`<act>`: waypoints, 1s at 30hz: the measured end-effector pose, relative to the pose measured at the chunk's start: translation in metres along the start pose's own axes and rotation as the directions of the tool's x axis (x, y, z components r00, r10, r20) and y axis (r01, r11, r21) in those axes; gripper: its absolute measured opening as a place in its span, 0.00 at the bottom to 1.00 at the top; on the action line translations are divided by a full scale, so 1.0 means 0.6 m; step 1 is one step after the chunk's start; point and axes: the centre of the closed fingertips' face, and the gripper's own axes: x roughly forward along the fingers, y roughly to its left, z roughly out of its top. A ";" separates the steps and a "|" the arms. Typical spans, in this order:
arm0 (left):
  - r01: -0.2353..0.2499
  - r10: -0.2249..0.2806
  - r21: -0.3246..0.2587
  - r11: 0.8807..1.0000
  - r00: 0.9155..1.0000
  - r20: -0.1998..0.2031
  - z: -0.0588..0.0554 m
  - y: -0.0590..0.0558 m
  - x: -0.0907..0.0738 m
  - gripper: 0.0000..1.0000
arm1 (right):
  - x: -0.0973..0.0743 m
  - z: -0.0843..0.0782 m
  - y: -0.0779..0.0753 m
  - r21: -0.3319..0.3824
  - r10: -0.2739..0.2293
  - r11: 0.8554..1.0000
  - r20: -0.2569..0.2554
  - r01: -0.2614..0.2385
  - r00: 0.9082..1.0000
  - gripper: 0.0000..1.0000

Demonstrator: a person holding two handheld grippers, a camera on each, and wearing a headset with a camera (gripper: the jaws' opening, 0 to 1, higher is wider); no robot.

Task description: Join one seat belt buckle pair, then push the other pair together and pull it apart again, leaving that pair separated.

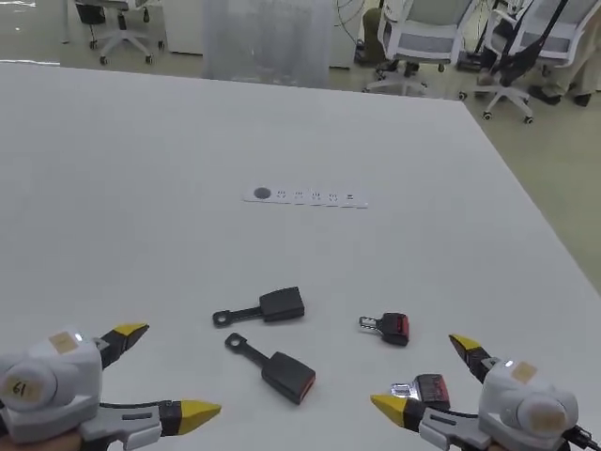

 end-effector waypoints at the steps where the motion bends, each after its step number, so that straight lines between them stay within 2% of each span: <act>1: 0.000 0.000 -0.001 1.000 1.000 0.000 0.000 0.000 0.000 1.00 | 0.000 0.001 0.000 0.001 0.000 1.000 -0.001 0.000 1.000 0.98; 12: 0.008 -0.008 0.000 1.000 1.000 -0.009 -0.003 -0.004 0.003 1.00 | -0.002 -0.001 0.000 0.002 0.010 1.000 -0.003 -0.010 1.000 0.98; 21: 0.019 -0.019 0.010 1.000 0.999 -0.033 -0.005 -0.011 0.011 1.00 | -0.001 -0.016 -0.004 -0.005 0.024 1.000 -0.019 -0.024 1.000 0.98; 30: 0.049 -0.046 0.046 0.998 0.997 -0.066 -0.005 -0.018 0.026 1.00 | -0.005 -0.031 -0.017 -0.026 0.046 0.999 -0.041 -0.047 0.998 0.98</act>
